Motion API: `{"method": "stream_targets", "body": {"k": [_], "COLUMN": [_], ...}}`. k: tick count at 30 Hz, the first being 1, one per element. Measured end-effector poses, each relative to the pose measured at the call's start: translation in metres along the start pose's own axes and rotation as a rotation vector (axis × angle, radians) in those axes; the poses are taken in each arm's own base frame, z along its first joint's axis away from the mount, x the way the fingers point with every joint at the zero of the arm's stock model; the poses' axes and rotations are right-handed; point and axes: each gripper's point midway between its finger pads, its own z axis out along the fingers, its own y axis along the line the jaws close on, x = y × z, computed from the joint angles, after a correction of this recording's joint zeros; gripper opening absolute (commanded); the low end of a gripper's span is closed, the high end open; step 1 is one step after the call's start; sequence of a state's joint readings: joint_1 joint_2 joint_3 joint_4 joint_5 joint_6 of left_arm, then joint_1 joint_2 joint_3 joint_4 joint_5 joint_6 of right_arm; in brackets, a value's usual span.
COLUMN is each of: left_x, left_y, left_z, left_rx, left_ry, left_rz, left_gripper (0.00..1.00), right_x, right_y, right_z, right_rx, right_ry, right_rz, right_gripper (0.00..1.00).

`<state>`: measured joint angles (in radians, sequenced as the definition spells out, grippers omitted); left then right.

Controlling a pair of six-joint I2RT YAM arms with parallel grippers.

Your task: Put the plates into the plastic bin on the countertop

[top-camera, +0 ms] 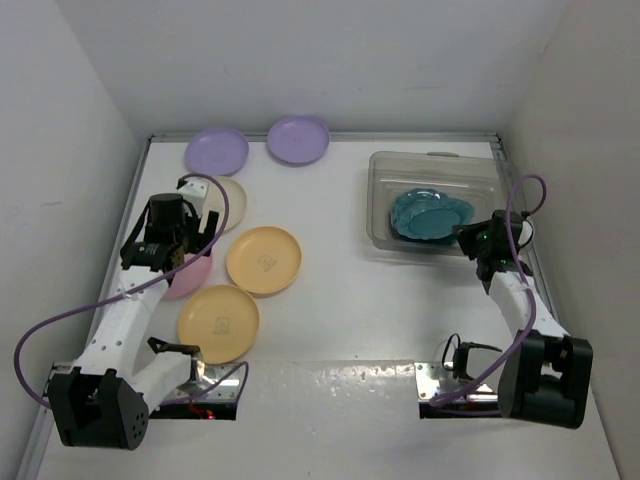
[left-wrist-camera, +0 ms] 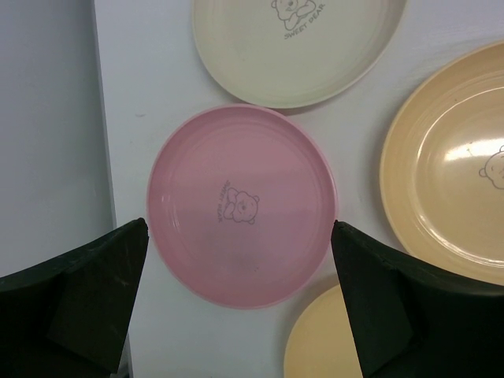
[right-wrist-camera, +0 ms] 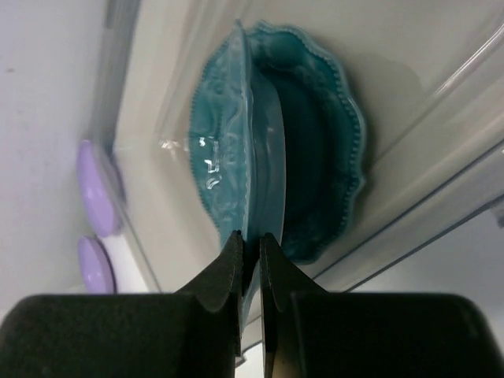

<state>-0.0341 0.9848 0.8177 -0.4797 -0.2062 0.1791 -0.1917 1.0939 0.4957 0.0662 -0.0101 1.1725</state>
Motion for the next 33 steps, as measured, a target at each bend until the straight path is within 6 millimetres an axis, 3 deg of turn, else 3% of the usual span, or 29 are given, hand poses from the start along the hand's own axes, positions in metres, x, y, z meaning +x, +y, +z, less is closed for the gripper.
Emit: {"method": "stream_targets", "body": {"k": [7,10,12,16,22,26,28,30,33], "left_x": [-0.002,-0.002,-0.002,-0.003,0.000,-0.006,-0.008,-0.011,-0.018], "left_y": [0.001,0.000,0.000,-0.002,-0.007,-0.007,-0.007,-0.009,-0.016], "left_z": [-0.001,0.000,0.000,0.000,0.005,0.010,0.010,0.010,0.015], "left_rx": [-0.001,0.000,0.003,0.014,0.036,0.043,0.048,0.069,0.129], "left_ry": [-0.005,-0.006,-0.006,-0.009,0.016,0.029,0.038,0.054,0.097], "left_rz": [0.000,0.000,0.000,-0.001,0.005,0.007,0.005,0.003,0.000], "left_gripper": [1.00,1.00,1.00,1.00,1.00,1.00,1.00,1.00,1.00], "right_x": [0.007,0.017,0.022,0.022,0.023,0.025,0.026,0.024,0.015], "right_y": [-0.013,-0.023,-0.028,-0.027,-0.045,-0.049,-0.051,-0.047,-0.032], "right_z": [0.019,0.022,0.024,0.032,0.051,0.059,0.058,0.056,0.053], "right_rx": [0.006,0.041,0.091,0.171,0.321,0.387,0.413,0.434,0.450], "right_ry": [0.064,0.125,0.171,0.226,0.299,0.328,0.332,0.322,0.288], "right_rz": [0.020,-0.015,-0.091,-0.263,-0.471,-0.586,-0.642,-0.712,-0.794], "right_gripper": [0.00,0.27,0.35,0.35,0.36,0.50,0.67,0.78,0.86]}}
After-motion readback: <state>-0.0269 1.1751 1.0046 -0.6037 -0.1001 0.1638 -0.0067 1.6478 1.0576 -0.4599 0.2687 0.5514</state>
